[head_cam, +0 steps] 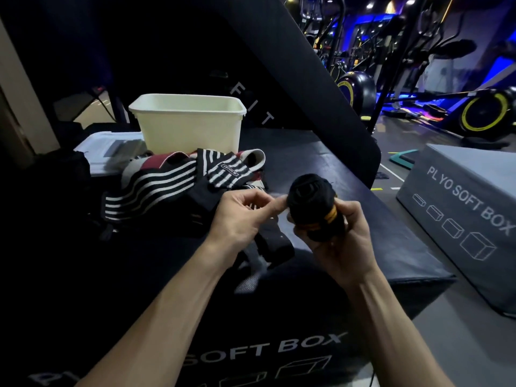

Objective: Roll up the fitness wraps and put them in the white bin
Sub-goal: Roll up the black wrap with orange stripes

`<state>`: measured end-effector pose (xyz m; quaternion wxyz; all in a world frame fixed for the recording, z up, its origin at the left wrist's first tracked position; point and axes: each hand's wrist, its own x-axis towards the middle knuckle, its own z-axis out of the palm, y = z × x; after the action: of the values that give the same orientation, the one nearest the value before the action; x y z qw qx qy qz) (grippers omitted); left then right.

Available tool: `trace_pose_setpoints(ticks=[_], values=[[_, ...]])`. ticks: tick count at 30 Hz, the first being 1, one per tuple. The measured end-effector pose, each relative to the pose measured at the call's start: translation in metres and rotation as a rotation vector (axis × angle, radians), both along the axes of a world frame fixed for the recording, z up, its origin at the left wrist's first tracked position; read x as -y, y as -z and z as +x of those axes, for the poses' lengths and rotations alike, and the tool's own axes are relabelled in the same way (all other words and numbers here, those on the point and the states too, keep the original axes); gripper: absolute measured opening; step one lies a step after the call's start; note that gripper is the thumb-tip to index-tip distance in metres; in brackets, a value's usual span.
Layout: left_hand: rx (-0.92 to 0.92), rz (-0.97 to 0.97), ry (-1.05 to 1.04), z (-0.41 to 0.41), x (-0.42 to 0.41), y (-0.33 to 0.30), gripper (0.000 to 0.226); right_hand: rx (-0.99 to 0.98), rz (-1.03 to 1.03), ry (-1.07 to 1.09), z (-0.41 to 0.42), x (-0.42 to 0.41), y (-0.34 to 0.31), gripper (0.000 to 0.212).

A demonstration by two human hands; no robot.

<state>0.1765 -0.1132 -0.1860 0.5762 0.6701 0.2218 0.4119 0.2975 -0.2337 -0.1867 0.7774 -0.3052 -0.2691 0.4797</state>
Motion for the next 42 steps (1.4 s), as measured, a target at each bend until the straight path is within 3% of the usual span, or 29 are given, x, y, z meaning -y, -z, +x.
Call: trace_pose_setpoints(ticks=[5,7,10,13,15,18,22,26,32,38,42], values=[[-0.045,0.044,0.025,0.006,-0.002,0.004,0.022,0.128,0.117,-0.166,-0.027,-0.007,-0.005,0.048],[-0.044,0.097,0.024,0.012,-0.006,0.008,0.024,0.067,0.126,-0.124,-0.023,-0.008,-0.006,0.051],[0.012,0.005,-0.019,0.013,-0.008,0.008,0.017,0.087,0.05,-0.012,-0.008,-0.004,-0.007,0.034],[0.162,-0.232,0.107,0.003,-0.007,-0.012,0.038,0.341,-0.077,0.137,0.003,-0.001,-0.003,0.034],[0.135,-0.265,0.198,-0.003,-0.01,-0.022,0.058,0.581,-0.099,0.218,0.008,0.003,-0.002,0.032],[0.064,-0.167,0.231,-0.007,-0.009,-0.021,0.054,0.829,-0.103,0.299,0.011,0.011,-0.004,0.03],[-0.019,-0.176,0.266,-0.004,-0.009,-0.018,0.051,1.013,-0.087,0.271,0.01,0.017,-0.007,0.035],[0.094,-0.079,0.166,-0.004,-0.014,-0.013,0.02,1.02,-0.118,0.274,0.009,0.018,-0.008,0.033],[-0.083,0.285,0.112,-0.009,-0.016,-0.011,0.019,1.137,-0.188,0.433,0.012,0.015,-0.004,0.027],[-0.059,0.62,0.065,-0.017,-0.008,-0.015,0.017,1.293,-0.256,0.735,0.002,0.008,0.0,0.029],[-0.045,0.57,0.066,-0.013,0.011,-0.006,0.038,1.171,-0.248,0.913,-0.001,0.003,0.001,0.025]])
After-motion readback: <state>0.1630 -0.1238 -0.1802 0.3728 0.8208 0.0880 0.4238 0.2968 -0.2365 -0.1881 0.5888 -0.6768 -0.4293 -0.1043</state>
